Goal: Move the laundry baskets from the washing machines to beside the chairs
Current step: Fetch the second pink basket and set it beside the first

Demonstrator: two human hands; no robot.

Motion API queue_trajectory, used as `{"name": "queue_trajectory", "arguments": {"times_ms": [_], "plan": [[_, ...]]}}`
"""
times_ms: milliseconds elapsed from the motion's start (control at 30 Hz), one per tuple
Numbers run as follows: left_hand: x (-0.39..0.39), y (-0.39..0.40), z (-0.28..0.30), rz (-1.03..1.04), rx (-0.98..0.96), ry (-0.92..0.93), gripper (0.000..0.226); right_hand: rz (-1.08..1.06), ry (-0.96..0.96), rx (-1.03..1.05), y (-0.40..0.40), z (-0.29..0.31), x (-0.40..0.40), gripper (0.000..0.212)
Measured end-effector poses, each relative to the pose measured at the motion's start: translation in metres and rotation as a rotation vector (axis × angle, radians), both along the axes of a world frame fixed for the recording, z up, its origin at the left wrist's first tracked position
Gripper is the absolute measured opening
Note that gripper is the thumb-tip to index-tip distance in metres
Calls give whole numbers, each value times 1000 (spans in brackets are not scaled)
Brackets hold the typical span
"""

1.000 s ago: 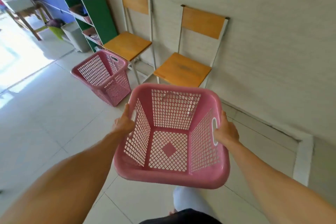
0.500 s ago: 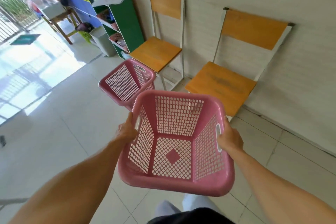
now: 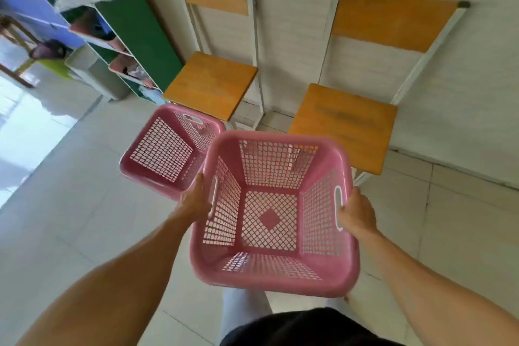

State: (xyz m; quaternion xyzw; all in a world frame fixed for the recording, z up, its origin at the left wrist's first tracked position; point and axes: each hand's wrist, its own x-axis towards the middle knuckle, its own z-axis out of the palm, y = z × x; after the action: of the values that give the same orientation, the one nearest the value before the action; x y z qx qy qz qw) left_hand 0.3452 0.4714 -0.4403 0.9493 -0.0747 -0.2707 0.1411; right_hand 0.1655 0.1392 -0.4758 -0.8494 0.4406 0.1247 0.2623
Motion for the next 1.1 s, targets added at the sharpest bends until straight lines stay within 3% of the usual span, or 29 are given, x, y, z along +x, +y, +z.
{"name": "queue_trajectory", "arguments": {"times_ms": [133,333,633,800,1100], "plan": [[66,8,-27,-95,153,118,40,-172,76,23,33,-18,17,38],[128,17,-74,-264,182,192,21,-337,109,54,74,-46,47,35],[182,34,-178,-70,128,98,12,-431,97,172,105,-150,84,40],[209,24,-229,-1,146,33,20,-446,71,145,113,-200,102,41],[226,11,-270,64,122,-14,15,-480,31,109,103,-249,125,41]]}}
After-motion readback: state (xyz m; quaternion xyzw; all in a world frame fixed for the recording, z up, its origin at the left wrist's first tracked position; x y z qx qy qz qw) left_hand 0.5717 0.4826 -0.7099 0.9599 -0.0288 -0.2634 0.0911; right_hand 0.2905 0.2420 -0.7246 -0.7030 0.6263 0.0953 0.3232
